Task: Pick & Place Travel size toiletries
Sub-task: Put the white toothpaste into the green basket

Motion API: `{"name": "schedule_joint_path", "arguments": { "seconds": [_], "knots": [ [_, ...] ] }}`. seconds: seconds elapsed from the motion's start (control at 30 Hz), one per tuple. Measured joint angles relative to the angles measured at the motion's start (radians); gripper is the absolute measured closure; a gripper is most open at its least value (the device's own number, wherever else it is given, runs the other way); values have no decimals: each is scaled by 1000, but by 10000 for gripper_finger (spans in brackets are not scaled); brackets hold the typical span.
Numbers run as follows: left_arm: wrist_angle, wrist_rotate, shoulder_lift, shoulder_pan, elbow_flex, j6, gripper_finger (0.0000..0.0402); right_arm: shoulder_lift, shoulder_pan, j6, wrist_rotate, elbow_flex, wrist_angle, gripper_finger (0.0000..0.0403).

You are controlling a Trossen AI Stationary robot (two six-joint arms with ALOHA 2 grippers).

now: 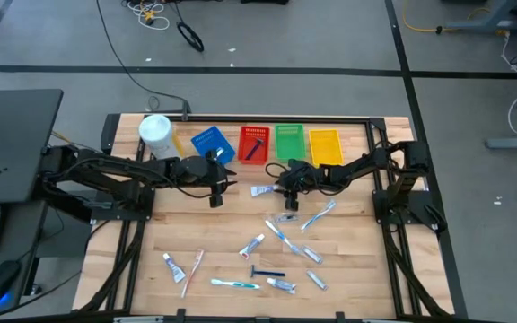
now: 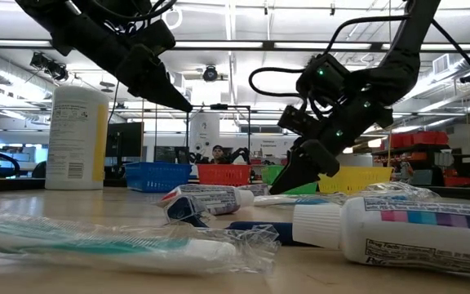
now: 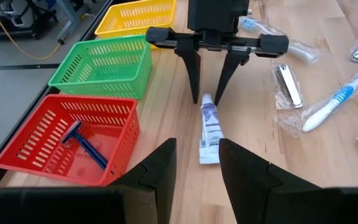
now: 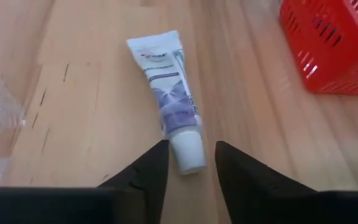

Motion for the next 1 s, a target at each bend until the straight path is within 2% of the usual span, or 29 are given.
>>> {"name": "schedule_joint_path", "arguments": {
  "seconds": [0.17, 0.33, 0.67, 0.87, 0.93, 1.0],
  "knots": [
    [-1, 0, 0, 0, 0, 0, 274, 0, 1, -22, -68, 0, 0, 300],
    [-2, 0, 0, 0, 0, 0, 274, 0, 3, -24, -69, 0, 0, 334],
    [-3, 0, 0, 0, 0, 0, 274, -9, 3, 18, -68, 0, -7, 344],
    [-3, 0, 0, 0, 1, -3, 274, -132, 3, -29, -63, 0, -100, 346],
    [-3, 0, 0, 0, 1, -17, 274, -200, 3, -26, -22, 0, -146, 346],
    [-3, 0, 0, 0, 1, -18, 274, -270, 4, -32, 63, 0, -208, 346]
  ]
}}
